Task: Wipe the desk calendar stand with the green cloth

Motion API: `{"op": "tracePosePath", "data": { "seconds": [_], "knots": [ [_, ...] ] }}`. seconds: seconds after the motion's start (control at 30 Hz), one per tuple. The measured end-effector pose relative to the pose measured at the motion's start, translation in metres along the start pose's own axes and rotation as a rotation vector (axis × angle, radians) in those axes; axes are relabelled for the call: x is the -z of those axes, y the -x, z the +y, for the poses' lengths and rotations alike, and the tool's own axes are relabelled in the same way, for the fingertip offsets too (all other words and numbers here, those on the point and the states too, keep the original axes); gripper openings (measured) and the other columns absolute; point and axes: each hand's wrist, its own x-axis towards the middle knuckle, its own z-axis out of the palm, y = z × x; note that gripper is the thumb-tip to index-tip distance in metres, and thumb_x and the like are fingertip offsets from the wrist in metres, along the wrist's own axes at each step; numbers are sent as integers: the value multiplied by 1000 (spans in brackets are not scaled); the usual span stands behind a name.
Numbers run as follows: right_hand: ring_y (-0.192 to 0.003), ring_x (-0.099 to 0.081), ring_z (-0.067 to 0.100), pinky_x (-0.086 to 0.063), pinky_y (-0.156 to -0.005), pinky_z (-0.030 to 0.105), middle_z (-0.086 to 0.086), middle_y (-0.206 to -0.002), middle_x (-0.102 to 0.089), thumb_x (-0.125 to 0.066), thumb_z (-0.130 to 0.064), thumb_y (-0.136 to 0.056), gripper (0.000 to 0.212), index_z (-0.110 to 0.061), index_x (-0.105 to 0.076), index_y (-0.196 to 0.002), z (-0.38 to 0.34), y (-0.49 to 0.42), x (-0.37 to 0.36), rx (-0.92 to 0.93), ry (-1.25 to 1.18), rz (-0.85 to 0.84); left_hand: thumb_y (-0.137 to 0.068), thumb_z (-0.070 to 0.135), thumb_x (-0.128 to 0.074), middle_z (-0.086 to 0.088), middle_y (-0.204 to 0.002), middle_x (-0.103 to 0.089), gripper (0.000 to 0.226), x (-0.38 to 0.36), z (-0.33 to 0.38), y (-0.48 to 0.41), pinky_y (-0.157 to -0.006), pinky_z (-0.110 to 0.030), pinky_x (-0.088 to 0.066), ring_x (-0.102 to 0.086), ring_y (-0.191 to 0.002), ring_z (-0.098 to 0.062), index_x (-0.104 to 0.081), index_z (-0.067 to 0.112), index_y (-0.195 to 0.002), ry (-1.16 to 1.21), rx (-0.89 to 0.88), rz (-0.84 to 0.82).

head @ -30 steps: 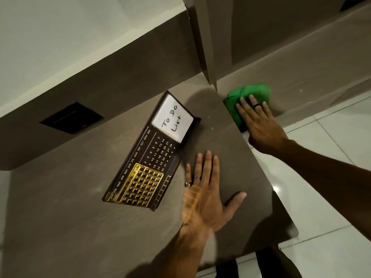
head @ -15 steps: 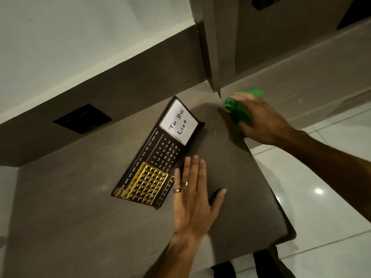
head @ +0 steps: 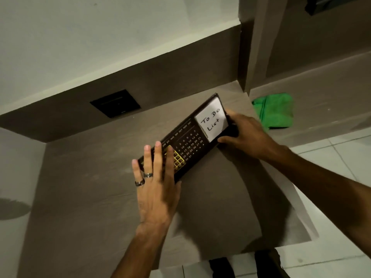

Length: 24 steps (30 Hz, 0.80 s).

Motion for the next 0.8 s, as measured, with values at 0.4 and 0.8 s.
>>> {"op": "tracePosePath", "data": {
  "seconds": [0.4,0.8],
  "knots": [
    [-120,-56,25,-47,-99,42,5,-132,-60,-78,-26,-79,66,-21,-45,-136,-34,6,-45,-130,-41,85,-70,18,-86,-17,-163,-7,116,-14,-88,-47,-121,-53,-7,-4,-151,-34,-9,21,-156,-56,-98,44],
    [-116,-50,1,-50,-93,28,3,-133,-60,-76,-27,-78,67,-20,-45,-137,-30,6,-41,-8,-88,108,-78,65,-63,-18,-164,7,123,-23,-99,-57,-122,-54,-11,-2,-151,-35,18,11,-153,-246,-139,122]
  ]
}}
